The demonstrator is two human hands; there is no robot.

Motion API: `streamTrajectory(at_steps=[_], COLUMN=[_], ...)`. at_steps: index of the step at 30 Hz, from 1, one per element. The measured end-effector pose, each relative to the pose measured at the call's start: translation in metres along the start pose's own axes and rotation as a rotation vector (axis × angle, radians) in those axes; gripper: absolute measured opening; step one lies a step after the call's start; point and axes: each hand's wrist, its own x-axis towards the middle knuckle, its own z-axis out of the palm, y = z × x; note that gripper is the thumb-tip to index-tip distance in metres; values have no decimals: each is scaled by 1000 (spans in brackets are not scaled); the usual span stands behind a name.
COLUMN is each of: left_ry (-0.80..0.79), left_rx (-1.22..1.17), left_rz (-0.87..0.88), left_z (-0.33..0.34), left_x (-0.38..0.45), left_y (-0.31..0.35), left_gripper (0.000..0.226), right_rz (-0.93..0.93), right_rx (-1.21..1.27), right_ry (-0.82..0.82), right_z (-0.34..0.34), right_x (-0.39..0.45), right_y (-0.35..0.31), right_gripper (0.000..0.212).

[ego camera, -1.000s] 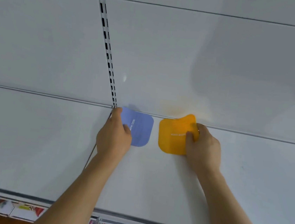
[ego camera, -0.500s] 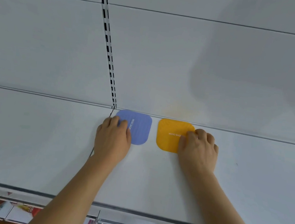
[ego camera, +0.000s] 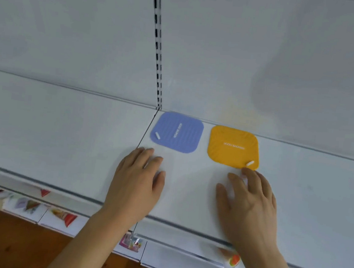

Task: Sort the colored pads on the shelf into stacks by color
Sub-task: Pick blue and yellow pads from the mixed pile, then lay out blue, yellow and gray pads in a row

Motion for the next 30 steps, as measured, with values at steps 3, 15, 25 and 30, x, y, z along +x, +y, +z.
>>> streamTrajectory(at_steps=[3,15,25,30], left_ry=[1,-62,-73,-76], left_rx=[-4,-1,-31,0], left_rz=[58,-147,-626,-761], left_z=[-16,-105,-159,-176], left_x=[-26,-197,-330,-337], left_y=[-6,-132,-288,-365], left_gripper=[42,33,36,41], right_rz=[-95,-407,-786,-902], right_rx=[45,178,86,71], right_ry=[-30,-206,-572,-605], right_z=[-4,-7,51,85], right_x=[-20,-129,-183,-173], right_y=[-27,-221,-417,-506], right_gripper=[37,30,67,70])
